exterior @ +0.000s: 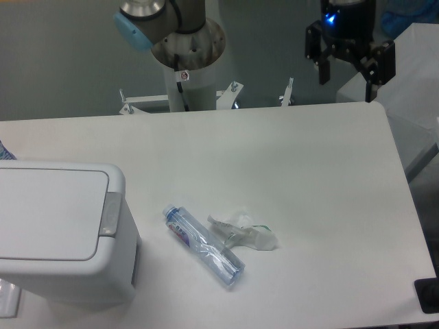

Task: Open the trash can
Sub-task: 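Move the open gripper across the table toward the white trash can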

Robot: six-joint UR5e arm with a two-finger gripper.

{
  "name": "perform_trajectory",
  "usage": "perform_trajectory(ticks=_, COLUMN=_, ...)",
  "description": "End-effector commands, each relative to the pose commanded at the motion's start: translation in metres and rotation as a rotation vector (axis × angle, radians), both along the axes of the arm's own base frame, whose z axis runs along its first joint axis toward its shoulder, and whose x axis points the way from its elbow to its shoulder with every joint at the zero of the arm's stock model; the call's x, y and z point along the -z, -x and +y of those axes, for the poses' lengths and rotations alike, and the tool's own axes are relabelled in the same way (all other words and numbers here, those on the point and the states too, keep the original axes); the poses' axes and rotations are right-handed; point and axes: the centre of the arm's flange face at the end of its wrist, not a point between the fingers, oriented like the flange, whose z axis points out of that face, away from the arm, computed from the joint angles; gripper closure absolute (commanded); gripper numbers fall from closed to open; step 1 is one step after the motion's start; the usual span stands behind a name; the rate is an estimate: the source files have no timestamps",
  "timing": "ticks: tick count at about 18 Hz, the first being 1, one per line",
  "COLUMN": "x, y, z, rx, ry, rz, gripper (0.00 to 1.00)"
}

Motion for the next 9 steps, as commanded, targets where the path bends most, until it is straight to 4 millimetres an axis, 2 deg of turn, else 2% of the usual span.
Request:
perform_trajectory(ticks=5, x=0.000, y=-0.016, z=0.025, rx=-0.089, ry=-0.069, rz=-0.023, gripper=0.00)
perform_trajectory(ticks=9, x=0.003, y=-0.030, z=0.052, rx=-0.192, ry=-0.159, rz=-0.055, gripper=0.00)
